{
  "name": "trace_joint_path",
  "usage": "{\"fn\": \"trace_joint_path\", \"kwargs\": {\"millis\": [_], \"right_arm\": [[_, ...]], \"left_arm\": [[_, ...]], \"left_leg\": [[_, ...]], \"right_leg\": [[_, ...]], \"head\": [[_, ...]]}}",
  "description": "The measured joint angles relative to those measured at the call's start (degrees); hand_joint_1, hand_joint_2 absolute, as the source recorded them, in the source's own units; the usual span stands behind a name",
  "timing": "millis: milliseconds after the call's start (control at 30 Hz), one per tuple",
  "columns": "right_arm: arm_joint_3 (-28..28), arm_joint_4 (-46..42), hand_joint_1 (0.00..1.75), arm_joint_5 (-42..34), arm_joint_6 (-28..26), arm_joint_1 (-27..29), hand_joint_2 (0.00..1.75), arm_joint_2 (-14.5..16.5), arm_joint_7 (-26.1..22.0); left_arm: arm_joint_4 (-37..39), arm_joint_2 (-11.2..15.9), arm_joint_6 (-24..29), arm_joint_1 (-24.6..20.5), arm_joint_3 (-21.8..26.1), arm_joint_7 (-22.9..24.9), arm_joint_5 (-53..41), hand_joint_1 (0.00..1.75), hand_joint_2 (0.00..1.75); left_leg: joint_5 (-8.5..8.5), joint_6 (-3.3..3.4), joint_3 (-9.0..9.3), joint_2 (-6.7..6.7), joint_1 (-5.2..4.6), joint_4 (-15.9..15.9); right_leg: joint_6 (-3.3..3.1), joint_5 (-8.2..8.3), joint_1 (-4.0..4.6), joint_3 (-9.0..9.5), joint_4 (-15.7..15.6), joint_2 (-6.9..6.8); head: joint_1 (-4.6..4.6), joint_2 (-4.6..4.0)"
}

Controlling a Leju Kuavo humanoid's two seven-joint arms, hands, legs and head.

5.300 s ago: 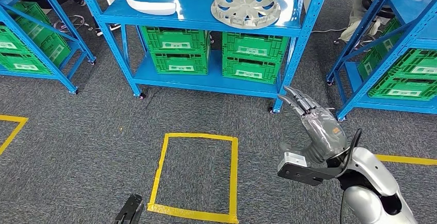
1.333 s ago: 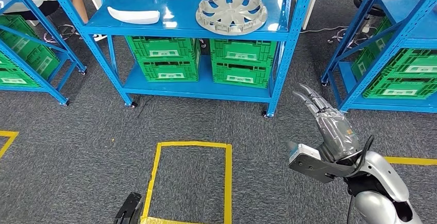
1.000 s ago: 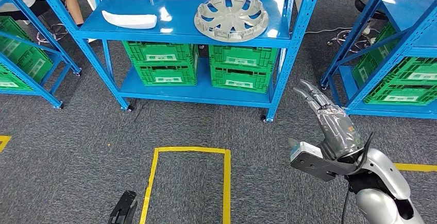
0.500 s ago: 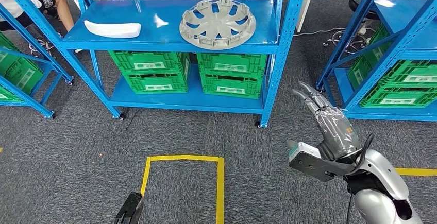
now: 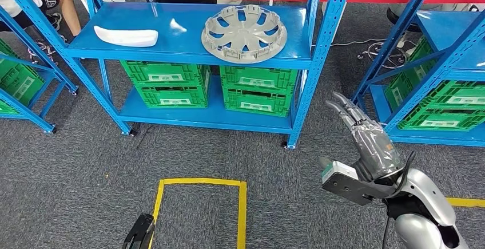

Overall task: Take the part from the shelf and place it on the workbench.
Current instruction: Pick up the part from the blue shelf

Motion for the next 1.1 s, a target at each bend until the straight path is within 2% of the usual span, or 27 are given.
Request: {"fn": "trace_joint_path", "kwargs": {"millis": [67, 100, 133, 167, 200, 233, 267, 300, 367, 433, 500, 567, 600, 633, 667, 700, 733, 767, 833, 900, 933, 967, 1033, 1067, 1100], "right_arm": [[0.0, 0.0, 0.00, 0.0, 0.0, 0.3, 1.75, -0.1, 0.0], [0.0, 0.1, 0.00, 0.0, 0.0, 0.5, 1.75, -0.2, 0.0], [0.0, 0.1, 0.00, 0.0, 0.0, 0.6, 1.75, -0.2, 0.0], [-0.1, 0.1, 0.00, 0.0, 0.0, 0.7, 1.75, -0.3, 0.0], [-0.1, 0.1, 0.00, 0.0, 0.0, 0.7, 1.75, -0.4, 0.0], [-0.2, 0.1, 0.00, 0.0, 0.0, 0.7, 1.75, -0.4, 0.0], [-0.2, 0.1, 0.00, 0.0, 0.0, 0.8, 1.75, -0.5, 0.0], [-0.3, 0.1, 0.00, 0.0, 0.0, 0.9, 1.75, -0.5, 0.0], [-0.4, 0.0, 0.00, 0.0, 0.0, 1.2, 1.75, -0.6, 0.0], [-0.5, 0.0, 0.00, -0.1, 0.0, 1.2, 1.75, -0.6, 0.0], [-0.6, 0.0, 0.00, -0.1, 0.0, 1.2, 1.75, -0.6, -0.1], [-0.6, 0.0, 0.00, -0.1, 0.0, 1.2, 1.75, -0.6, -0.1], [-0.6, 0.0, 0.00, -0.1, 0.0, 1.3, 1.75, -0.6, -0.1], [-0.6, 0.0, 0.00, -0.1, 0.0, 1.3, 1.75, -0.6, -0.1], [-0.6, 0.0, 0.00, -0.1, 0.0, 1.3, 1.75, -0.6, -0.1], [-0.6, -0.1, 0.00, -0.1, 0.0, 1.3, 1.75, -0.6, -0.1], [-0.6, -0.1, 0.00, -0.1, 0.0, 1.3, 1.75, -0.6, -0.1], [-0.6, -0.2, 0.00, -0.1, 0.0, 1.3, 1.75, -0.6, -0.1], [-0.6, -0.2, 0.00, -0.1, 0.0, 1.4, 1.75, -0.5, -0.1], [-0.6, -0.3, 0.00, -0.1, 0.1, 1.7, 1.75, -0.5, -0.1], [-0.6, -0.3, 0.00, -0.1, 0.1, 1.7, 1.75, -0.5, -0.1], [-0.7, -0.3, 0.00, -0.1, 0.1, 1.7, 1.75, -0.5, -0.2], [-0.7, -0.3, 0.00, -0.1, 0.1, 1.6, 1.75, -0.6, -0.1], [-0.8, -0.3, 0.00, -0.1, 0.1, 1.7, 1.75, -0.6, -0.1], [-0.8, -0.3, 0.00, -0.1, 0.1, 1.9, 1.75, -0.6, -0.1]], "left_arm": [[0.0, -0.3, -0.1, -0.1, 0.0, 0.0, -0.1, 0.00, 0.00], [0.0, -0.4, -0.1, -0.1, 0.0, 0.0, -0.2, 0.00, 0.00], [0.0, -0.5, -0.1, 0.0, 0.0, 0.0, -0.3, 0.00, 0.00], [0.0, -0.6, -0.1, 0.0, 0.0, 0.0, -0.4, 0.00, 0.00], [0.0, -0.7, -0.2, 0.0, 0.0, 0.0, -0.5, 0.00, 0.00], [0.0, -0.6, -0.2, 0.0, 0.0, 0.1, -0.6, 0.00, 0.00], [0.0, -0.5, -0.2, -0.1, 0.0, 0.1, -0.6, 0.00, 0.00], [0.0, -0.4, -0.2, -0.1, 0.1, 0.2, -0.6, 0.00, 0.00], [0.0, -0.4, -0.3, -0.1, 0.1, 0.2, -0.7, 0.00, 0.00], [0.0, -0.3, -0.4, -0.1, 0.1, 0.2, -0.7, 0.00, 0.00], [0.0, -0.3, -0.4, -0.2, 0.1, 0.2, -0.7, 0.00, 0.00], [0.0, -0.3, -0.4, -0.3, 0.1, 0.2, -0.7, 0.00, 0.00], [0.0, -0.3, -0.5, -0.2, 0.1, 0.2, -0.7, 0.00, 0.00], [0.0, -0.4, -0.6, -0.2, 0.1, 0.2, -0.7, 0.00, 0.00], [0.0, -0.4, -0.6, -0.1, 0.1, 0.2, -0.7, 0.00, 0.00], [0.0, -0.4, -0.7, -0.1, 0.1, 0.2, -0.8, 0.00, 0.00], [0.0, -0.2, -0.7, -0.2, 0.1, 0.2, -0.9, 0.00, 0.00], [0.0, -0.1, -0.7, -0.2, 0.1, 0.2, -1.0, 0.00, 0.00], [0.0, 0.2, -0.7, -0.3, 0.1, 0.2, -1.1, 0.00, 0.00], [-0.1, 0.3, -0.7, -0.3, 0.1, 0.2, -1.1, 0.00, 0.00], [-0.1, 0.3, -0.7, -0.3, 0.1, 0.2, -1.1, 0.00, 0.00], [-0.1, 0.3, -0.7, -0.3, 0.1, 0.1, -1.1, 0.00, 0.00], [-0.1, 0.1, -0.8, -0.4, 0.1, 0.1, -1.1, 0.00, 0.00], [-0.1, 0.0, -0.8, -0.4, 0.1, 0.1, -1.1, 0.00, 0.00], [-0.1, -0.1, -0.8, -0.4, 0.1, 0.1, -1.1, 0.00, 0.00]], "left_leg": [[-0.18, -0.16, 0.21, -0.13, 0.09, -0.1], [-0.38, -0.38, 0.23, -0.22, 0.12, 0.0], [-0.63, -0.65, 0.24, -0.32, 0.21, 0.2], [-1.01, -1.03, 0.24, -0.41, 0.37, 0.7], [-1.56, -1.52, 0.17, -0.49, 0.55, 1.4], [-2.23, -2.08, -0.04, -0.57, 0.63, 2.3], [-2.96, -2.58, -0.34, -0.60, 0.64, 3.4], [-3.52, -2.96, -0.65, -0.61, 0.59, 4.3], [-4.07, -3.27, -1.03, -0.56, 0.60, 5.1], [-4.75, -3.65, -1.40, -0.51, 0.86, 5.9], [-7.14, -4.42, -3.41, -0.40, 1.26, 10.2], [-10.06, -5.08, -7.25, -0.28, 1.67, 17.6], [-10.66, -5.18, -8.83, -0.26, 1.81, 20.3], [-10.22, -5.10, -9.51, -0.25, 1.87, 21.0], [-8.83, -4.82, -9.06, -0.26, 1.86, 19.6], [-6.75, -4.24, -7.49, -0.27, 1.72, 16.1], [-4.98, -3.35, -5.47, -0.24, 1.44, 12.1], [-3.90, -2.47, -3.73, -0.10, 1.12, 8.7], [-3.60, -1.22, -1.76, 0.16, 0.38, 4.8], [-3.53, -0.76, -0.30, 0.17, 0.07, 2.8], [-3.33, -0.56, 0.73, 0.10, 0.12, 1.7], [-3.15, -0.37, 1.71, 0.06, 0.20, 1.1], [-3.09, -0.27, 2.71, -0.03, 0.26, 0.5], [-3.25, -0.28, 2.81, -0.11, 0.21, 0.5], [-3.53, -0.41, 2.94, -0.20, 0.16, 0.6]], "right_leg": [[0.21, -2.45, -0.30, -4.46, 7.5, 0.04], [0.68, -2.77, -0.56, -6.04, 9.7, 0.03], [1.42, -2.18, -0.85, -6.55, 9.7, 0.01], [2.34, -0.68, -1.17, -5.75, 7.3, -0.02], [3.31, 1.23, -1.54, -4.08, 3.3, -0.08], [3.86, 2.71, -1.70, -2.57, 0.0, -0.16], [3.81, 3.65, -1.81, -1.39, -2.4, -0.15], [3.28, 3.93, -1.79, -0.89, -3.4, -0.12], [1.78, 3.72, -1.63, -0.90, -3.1, 0.03], [1.08, 3.64, -1.69, -0.76, -3.1, 0.11], [0.58, 3.48, -1.81, -0.52, -3.2, 0.17], [0.22, 3.26, -1.77, -0.44, -3.2, 0.18], [0.16, 3.15, -1.72, -0.39, -3.2, 0.19], [0.17, 3.00, -1.64, -0.26, -3.2, 0.22], [0.21, 2.84, -1.54, -0.03, -3.2, 0.26], [0.23, 2.67, -1.41, 0.31, -3.3, 0.30], [0.27, 2.51, -1.44, 0.69, -3.4, 0.33], [0.40, 2.41, -1.33, 1.02, -3.7, 0.35], [0.97, 2.69, -1.52, 1.53, -4.2, 0.27], [2.11, 3.45, -1.68, 1.95, -4.3, 0.03], [2.48, 3.51, -1.69, 2.11, -3.9, -0.09], [2.57, 2.99, -1.68, 1.78, -3.0, -0.13], [1.76, 0.50, -1.56, -0.97, 2.2, -0.10], [1.52, -0.81, -1.49, -3.26, 5.8, -0.06], [1.54, -1.67, -1.46, -5.37, 8.7, -0.06]], "head": [[0.01, 0.00], [0.01, 0.00], [-0.01, 0.00], [0.01, 0.00], [0.02, 0.00], [0.05, 0.00], [0.06, 0.00], [-0.02, 0.00], [-0.20, 0.00], [-0.33, 0.00], [-0.52, 0.00], [-0.62, 0.00], [-0.62, 0.00], [-0.61, 0.00], [-0.63, 0.00], [-0.63, 0.00], [-0.58, 0.00], [-0.50, 0.00], [-0.45, 0.00], [-0.54, 0.00], [-0.49, 0.00], [-0.41, 0.00], [-0.26, 0.00], [-0.25, 0.00], [-0.26, 0.00]]}}
